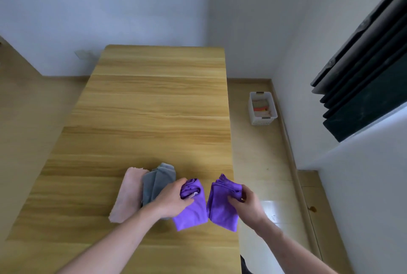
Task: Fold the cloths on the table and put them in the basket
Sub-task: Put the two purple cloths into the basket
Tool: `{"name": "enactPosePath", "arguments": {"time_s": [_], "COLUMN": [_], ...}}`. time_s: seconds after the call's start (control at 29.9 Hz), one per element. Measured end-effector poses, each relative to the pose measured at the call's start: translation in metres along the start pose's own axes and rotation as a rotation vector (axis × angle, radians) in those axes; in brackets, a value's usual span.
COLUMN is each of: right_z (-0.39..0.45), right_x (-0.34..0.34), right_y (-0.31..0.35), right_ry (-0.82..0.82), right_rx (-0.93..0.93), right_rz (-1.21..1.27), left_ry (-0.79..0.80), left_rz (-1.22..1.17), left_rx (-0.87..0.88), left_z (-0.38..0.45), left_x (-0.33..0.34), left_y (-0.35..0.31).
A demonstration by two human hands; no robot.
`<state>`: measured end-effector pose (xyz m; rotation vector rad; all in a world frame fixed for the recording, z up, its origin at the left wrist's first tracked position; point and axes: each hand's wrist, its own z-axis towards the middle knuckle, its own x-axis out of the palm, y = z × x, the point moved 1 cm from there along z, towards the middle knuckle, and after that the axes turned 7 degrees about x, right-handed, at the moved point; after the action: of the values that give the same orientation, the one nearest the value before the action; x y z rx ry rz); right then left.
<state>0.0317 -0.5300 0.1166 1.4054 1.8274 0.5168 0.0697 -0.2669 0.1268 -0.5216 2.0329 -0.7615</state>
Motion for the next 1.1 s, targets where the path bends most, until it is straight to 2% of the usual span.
{"name": "enactPosePath", "arguments": {"time_s": [0.23, 0.4, 0.64, 0.84, 1.1], "right_z": [-0.053, -0.087, -0.099, -0.096, -0.061], "right_x": [-0.015, -0.038, -0.072, -0.143, -0.252], "right_y": [0.011, 0.015, 0.017, 0.011, -0.012], "right_ry": [-0.022, -0.060, 0.009, 0.073, 0.021], "right_rx": [-0.104, -0.196, -0.294, -0.315, -0.291], "right_rz": [-0.052, -0.078, -0.118, -0.032, -0.063], "left_ry": [0.010, 0.031, 0.031, -0.004, 0.000], "left_rz": [-0.117, -0.109, -0.124, -0.137, -0.106], "left_rx": [0.045, 0.100, 0.158, 0.105, 0.054], "left_z": [-0.037, -0.056, -0.060, -0.036, 0.013], "left_x": [-0.016, -0.022, -0.025, -0.007, 0.046], "left_y": [-0.014, -0.039, -0.066, -0.114, -0.207]}}
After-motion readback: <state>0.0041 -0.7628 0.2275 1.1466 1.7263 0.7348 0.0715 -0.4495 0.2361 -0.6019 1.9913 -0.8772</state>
